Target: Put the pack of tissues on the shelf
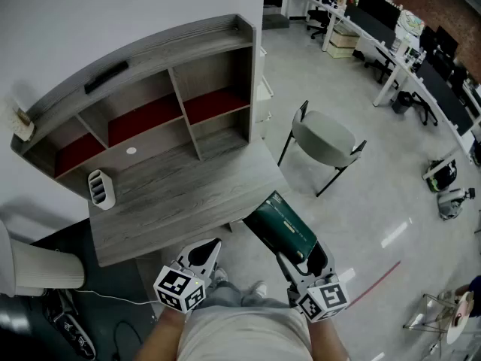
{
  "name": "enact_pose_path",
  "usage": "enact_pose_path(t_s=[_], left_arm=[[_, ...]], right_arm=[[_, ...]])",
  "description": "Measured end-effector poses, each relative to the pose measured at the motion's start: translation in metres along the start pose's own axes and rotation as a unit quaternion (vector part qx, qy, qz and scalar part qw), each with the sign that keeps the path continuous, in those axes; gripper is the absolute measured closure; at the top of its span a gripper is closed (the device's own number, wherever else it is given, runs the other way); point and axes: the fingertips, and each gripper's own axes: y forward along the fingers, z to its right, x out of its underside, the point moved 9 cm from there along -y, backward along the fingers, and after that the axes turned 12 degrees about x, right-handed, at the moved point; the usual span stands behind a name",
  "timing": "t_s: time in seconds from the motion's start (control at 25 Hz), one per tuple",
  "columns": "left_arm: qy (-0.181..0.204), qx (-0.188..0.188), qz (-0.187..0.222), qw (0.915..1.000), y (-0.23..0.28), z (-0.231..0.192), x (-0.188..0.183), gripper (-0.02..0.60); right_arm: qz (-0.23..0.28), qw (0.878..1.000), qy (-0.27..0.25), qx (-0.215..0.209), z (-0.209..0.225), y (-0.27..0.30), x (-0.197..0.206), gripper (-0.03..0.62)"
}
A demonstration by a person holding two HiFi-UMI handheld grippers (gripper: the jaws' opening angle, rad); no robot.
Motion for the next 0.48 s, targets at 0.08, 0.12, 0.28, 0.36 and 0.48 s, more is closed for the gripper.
enact_pose_path(t_s=[0.08, 0.12, 0.28, 0.36, 0.48], left_arm=[[0.002, 0.003, 0.001, 1.0000, -0.005, -0.006, -0.005, 0.568], [0.003, 0.004, 0.001, 1.0000, -0.008, -0.009, -0.007, 0.568], [0.004, 0.009, 0.008, 0.9999, -0.015, -0.025, -0.015, 0.568], [0.001, 0.013, 0.012, 0.9999, -0.019, -0.036, -0.017, 0.568], [-0.003, 0.015, 0.016, 0.9998, -0.028, -0.054, -0.019, 0.568]], right_arm=[[0.004, 1.000, 0.001, 0.002, -0.007, 0.001, -0.002, 0.160], [0.005, 1.000, 0.002, 0.003, -0.010, 0.002, -0.003, 0.160], [0.005, 1.000, 0.004, 0.008, -0.024, 0.014, -0.006, 0.160], [0.004, 1.000, 0.002, 0.011, -0.032, 0.023, -0.007, 0.161], [0.005, 1.000, -0.005, 0.014, -0.048, 0.038, -0.012, 0.161]])
